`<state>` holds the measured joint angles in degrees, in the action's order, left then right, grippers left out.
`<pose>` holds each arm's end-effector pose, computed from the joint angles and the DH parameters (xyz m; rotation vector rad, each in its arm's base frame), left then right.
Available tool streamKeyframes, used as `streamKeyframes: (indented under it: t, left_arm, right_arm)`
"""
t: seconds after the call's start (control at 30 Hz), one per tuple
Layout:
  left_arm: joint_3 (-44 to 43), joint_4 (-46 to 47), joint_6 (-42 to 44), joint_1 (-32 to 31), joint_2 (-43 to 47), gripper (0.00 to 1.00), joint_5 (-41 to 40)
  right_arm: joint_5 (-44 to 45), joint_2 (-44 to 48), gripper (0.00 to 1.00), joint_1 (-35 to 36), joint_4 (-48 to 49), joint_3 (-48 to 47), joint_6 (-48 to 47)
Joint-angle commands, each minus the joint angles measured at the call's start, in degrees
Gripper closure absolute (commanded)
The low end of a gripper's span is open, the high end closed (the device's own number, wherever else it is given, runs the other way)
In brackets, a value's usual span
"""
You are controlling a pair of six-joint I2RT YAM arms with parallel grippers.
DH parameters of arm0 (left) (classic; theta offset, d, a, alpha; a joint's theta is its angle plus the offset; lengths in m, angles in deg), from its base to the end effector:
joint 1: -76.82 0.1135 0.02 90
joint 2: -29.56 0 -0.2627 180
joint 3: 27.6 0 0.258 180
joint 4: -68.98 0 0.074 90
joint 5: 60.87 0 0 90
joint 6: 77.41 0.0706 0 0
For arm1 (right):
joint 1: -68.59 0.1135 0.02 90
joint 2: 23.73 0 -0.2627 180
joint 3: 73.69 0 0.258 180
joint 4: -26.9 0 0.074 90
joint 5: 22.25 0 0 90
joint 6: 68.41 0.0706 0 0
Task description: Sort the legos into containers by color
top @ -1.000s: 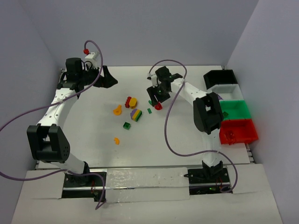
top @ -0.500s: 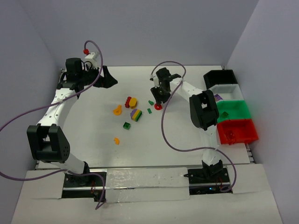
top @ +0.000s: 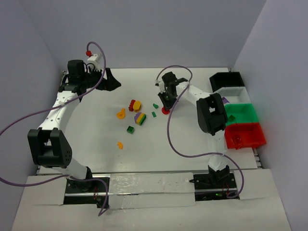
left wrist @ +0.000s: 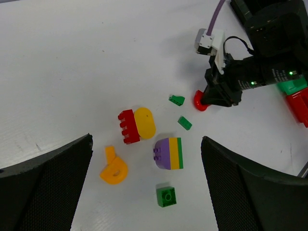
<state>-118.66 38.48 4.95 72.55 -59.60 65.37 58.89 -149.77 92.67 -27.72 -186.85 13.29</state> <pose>0.3848 -0.0706 0.3220 0.3323 2.0268 -0.7804 0.4348 0.2062 0.1356 -0.8103 2.6385 0.2871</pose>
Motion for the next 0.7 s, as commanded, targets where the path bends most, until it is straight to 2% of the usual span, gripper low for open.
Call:
streamKeyframes:
  t: [0.0,0.17,0.23,0.37,0.5,0.67]
  left_arm:
    - [-1.32,0.25,0.70,0.41,0.24,0.01,0.22]
    - [-0.88,0.63,1.08,0.34,0.98,0.01,0.23]
    - [-0.80,0.46,1.54,0.32,0.95,0.01,-0.46]
    - [-1.25,0.03,1.14,0.23,-0.06,0.01,0.42]
    - [-2.04,0.31,0.31,-0.40,-0.48,0.01,1.38]
    - [-2.29,0.47,0.80,-1.46,0.01,0.01,0.45]
  right_arm:
    - [-1.95,13.76,0.94,-3.37,-1.98,5.25,-0.99]
    - [-1.25,29.29,0.96,-12.56,-6.67,13.66,-3.92]
    - [1.33,37.51,0.96,-20.78,-9.25,19.64,-7.08]
    - [6.76,50.52,0.96,-30.40,-13.40,26.93,-12.36]
    - [14.36,57.12,0.96,-40.25,-13.62,35.07,-18.36]
    - [16.93,58.36,0.96,-50.62,-12.63,38.25,-23.41]
